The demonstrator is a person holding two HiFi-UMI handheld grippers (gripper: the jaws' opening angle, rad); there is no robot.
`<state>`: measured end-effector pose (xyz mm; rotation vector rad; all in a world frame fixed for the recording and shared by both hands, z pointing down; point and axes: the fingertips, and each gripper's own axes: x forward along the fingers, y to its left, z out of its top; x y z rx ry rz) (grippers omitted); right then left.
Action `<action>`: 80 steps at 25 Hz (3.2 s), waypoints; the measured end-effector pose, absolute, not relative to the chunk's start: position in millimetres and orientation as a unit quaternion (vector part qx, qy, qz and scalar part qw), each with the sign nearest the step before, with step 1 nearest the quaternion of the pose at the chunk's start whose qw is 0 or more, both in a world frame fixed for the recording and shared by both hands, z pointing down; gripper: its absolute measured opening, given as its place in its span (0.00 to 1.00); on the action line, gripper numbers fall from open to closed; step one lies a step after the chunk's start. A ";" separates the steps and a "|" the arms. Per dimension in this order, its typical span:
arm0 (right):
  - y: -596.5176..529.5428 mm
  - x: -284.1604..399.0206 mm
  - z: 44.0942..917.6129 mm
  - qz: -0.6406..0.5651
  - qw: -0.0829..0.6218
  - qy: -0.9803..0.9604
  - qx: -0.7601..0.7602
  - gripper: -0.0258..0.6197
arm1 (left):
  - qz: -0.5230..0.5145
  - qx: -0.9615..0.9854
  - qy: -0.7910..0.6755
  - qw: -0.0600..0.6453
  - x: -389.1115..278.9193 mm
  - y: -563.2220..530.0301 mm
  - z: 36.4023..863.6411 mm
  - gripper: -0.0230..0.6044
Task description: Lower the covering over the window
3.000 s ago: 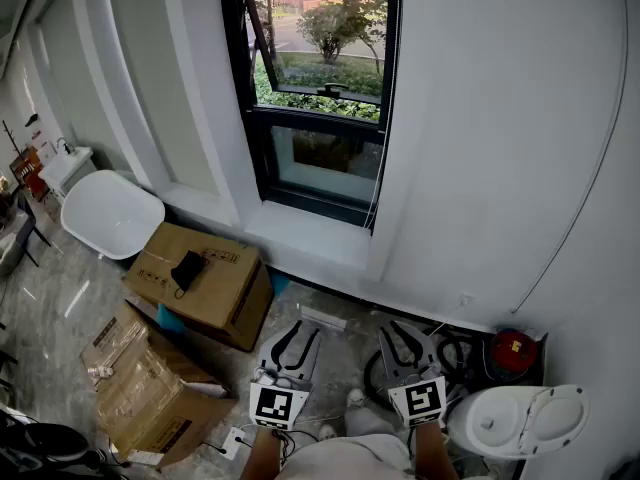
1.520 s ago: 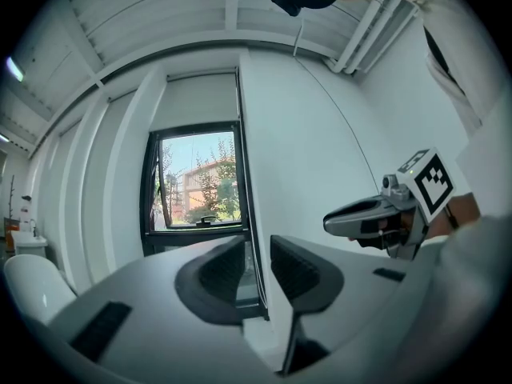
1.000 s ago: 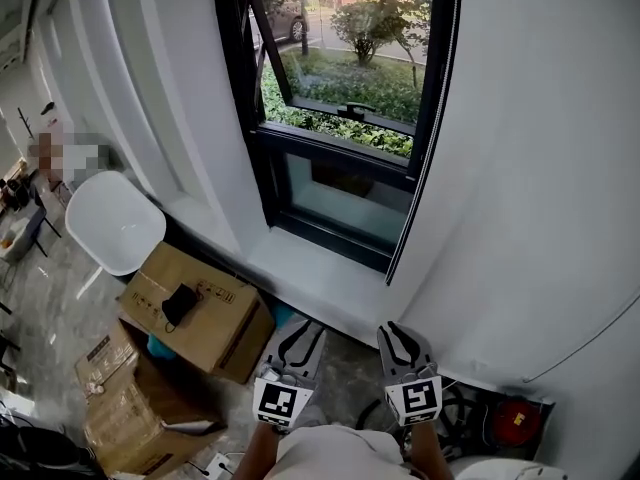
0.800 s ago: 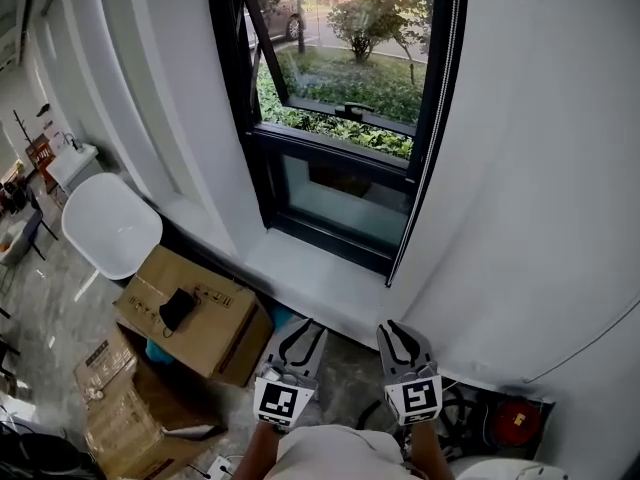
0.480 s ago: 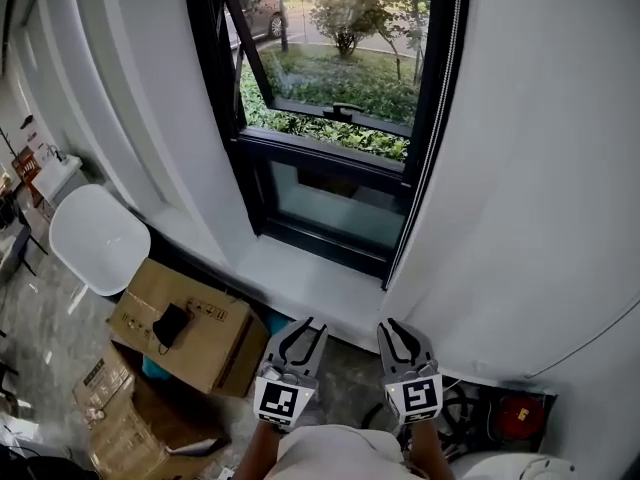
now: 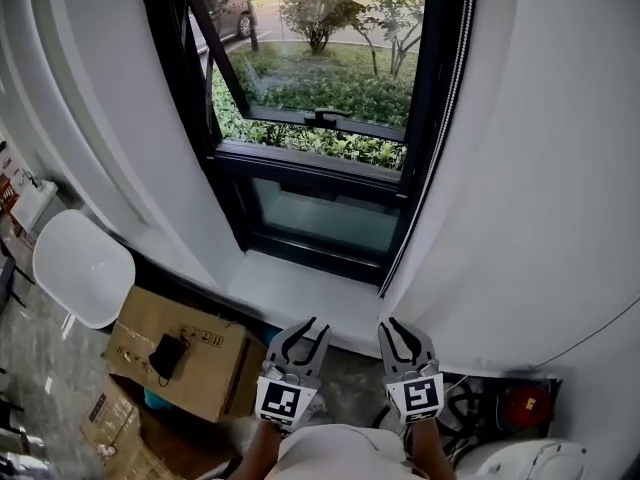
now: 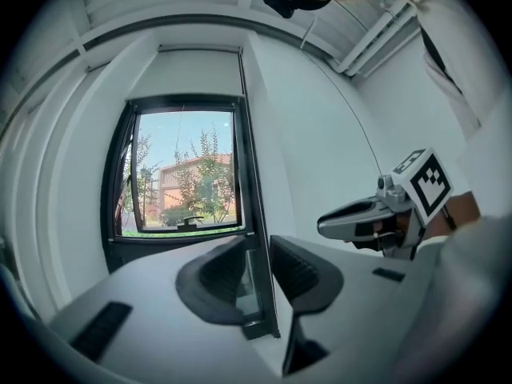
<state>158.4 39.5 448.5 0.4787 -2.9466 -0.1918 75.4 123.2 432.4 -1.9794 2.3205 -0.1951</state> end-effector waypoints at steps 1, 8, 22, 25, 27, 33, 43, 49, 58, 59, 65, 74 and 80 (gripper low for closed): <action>35.9 153.0 448.8 -0.064 0.076 -0.981 0.165 0.13 | -0.066 -0.651 0.755 0.046 70.1 118.7 432.3 0.20; 15.4 116.2 446.2 -0.065 0.068 -0.976 0.196 0.11 | -0.077 -0.672 0.735 0.050 32.8 90.9 436.0 0.11; -12.4 92.7 451.2 -0.060 0.088 -0.956 0.272 0.11 | -0.056 -0.736 0.672 0.059 4.4 45.0 436.9 0.11; -21.3 89.3 452.6 -0.063 0.090 -0.954 0.280 0.12 | -0.045 -0.745 0.664 0.048 2.4 31.4 440.1 0.11; -28.2 87.5 453.5 -0.060 0.091 -0.952 0.286 0.12 | -0.041 -0.750 0.658 0.050 1.3 21.3 439.6 0.11; -53.8 75.3 455.2 -0.042 0.083 -0.949 0.301 0.13 | -0.033 -0.761 0.646 0.037 -2.7 -7.9 441.9 0.11; -74.7 37.5 456.4 -0.022 0.070 -0.959 0.273 0.14 | -0.027 -0.776 0.629 0.023 -17.2 -62.8 446.7 0.15; -91.4 29.9 452.9 -0.010 0.057 -0.956 0.286 0.14 | -0.029 -0.777 0.629 0.017 -28.4 -86.7 449.0 0.16; -125.5 25.4 455.5 -0.004 0.065 -0.926 0.371 0.14 | -0.029 -0.823 0.567 0.022 -39.8 -126.2 450.2 0.19; -128.8 25.6 456.1 -0.004 0.066 -0.921 0.385 0.14 | -0.030 -0.830 0.556 0.027 -39.7 -130.3 449.2 0.19; -143.1 30.5 457.8 -0.001 0.072 -0.887 0.456 0.14 | -0.029 -0.862 0.505 0.027 -37.7 -153.4 448.0 0.19; -154.2 40.6 463.3 0.007 0.086 -0.859 0.504 0.17 | -0.037 -0.887 0.458 0.033 -16.7 -190.8 453.2 0.21; -162.0 46.4 463.5 0.004 0.087 -0.849 0.521 0.17 | -0.041 -0.891 0.450 0.039 -2.6 -217.3 456.2 0.21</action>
